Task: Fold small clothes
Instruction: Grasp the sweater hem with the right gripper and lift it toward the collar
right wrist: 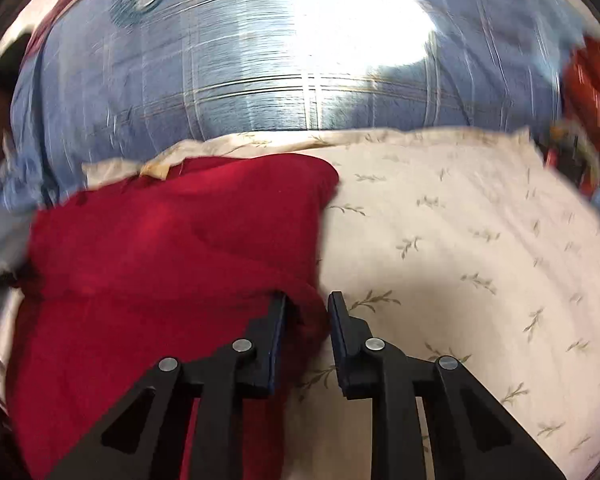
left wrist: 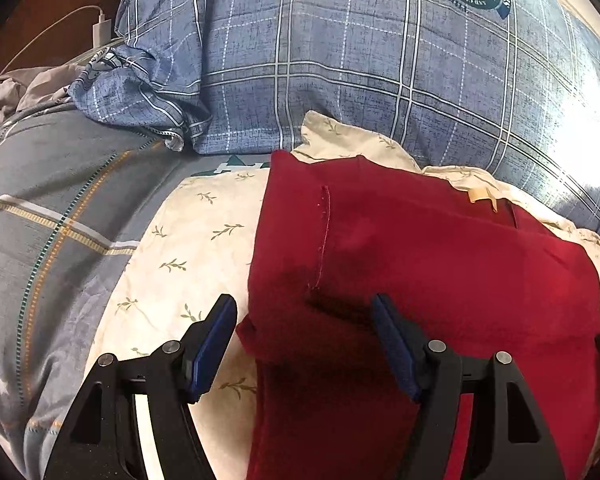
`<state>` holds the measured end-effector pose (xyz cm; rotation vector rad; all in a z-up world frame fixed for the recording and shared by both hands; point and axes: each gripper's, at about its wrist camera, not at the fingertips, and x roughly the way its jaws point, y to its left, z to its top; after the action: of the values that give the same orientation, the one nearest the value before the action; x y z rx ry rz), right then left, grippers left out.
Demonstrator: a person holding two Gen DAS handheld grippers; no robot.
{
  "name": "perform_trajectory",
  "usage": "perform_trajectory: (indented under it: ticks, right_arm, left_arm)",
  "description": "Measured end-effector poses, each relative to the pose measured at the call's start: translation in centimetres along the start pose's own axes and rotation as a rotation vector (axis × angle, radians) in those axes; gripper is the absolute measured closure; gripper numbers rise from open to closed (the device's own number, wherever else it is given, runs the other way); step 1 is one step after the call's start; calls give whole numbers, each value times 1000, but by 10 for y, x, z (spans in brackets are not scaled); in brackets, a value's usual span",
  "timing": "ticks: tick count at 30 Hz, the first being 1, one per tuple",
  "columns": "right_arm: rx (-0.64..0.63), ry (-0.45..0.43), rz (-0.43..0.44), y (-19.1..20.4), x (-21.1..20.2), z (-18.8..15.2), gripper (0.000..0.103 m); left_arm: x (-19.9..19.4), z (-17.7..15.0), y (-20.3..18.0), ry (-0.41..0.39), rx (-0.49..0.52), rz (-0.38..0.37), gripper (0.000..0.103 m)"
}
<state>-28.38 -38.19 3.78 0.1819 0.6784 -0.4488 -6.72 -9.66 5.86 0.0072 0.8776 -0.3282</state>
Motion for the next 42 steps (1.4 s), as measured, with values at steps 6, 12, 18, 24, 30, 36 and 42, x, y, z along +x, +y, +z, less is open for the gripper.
perform_trajectory:
  ticks: [6, 12, 18, 24, 30, 36, 42]
  right_arm:
    - [0, -1, 20, -6, -13, -15, 93]
    - [30, -54, 72, -11, -53, -1, 91]
    - [-20, 7, 99, 16, -17, 28, 85]
    - [-57, 39, 65, 29, 3, -2, 86]
    - [-29, 111, 121, 17, -18, -14, 81]
    - [-38, 118, 254, 4, -71, -51, 35]
    - [-66, 204, 372, -5, -102, -92, 35]
  left_arm:
    - [-27, -2, 12, -30, -51, -14, 34]
    - [-51, -29, 18, -20, -61, -22, 34]
    - [-66, -49, 12, 13, -51, -12, 34]
    - [-86, -70, 16, 38, -27, -7, 34]
    - [-101, -83, 32, 60, -41, -14, 34]
    - [-119, -102, 44, 82, 6, -26, 34]
    - [-133, -125, 58, 135, 5, -110, 34]
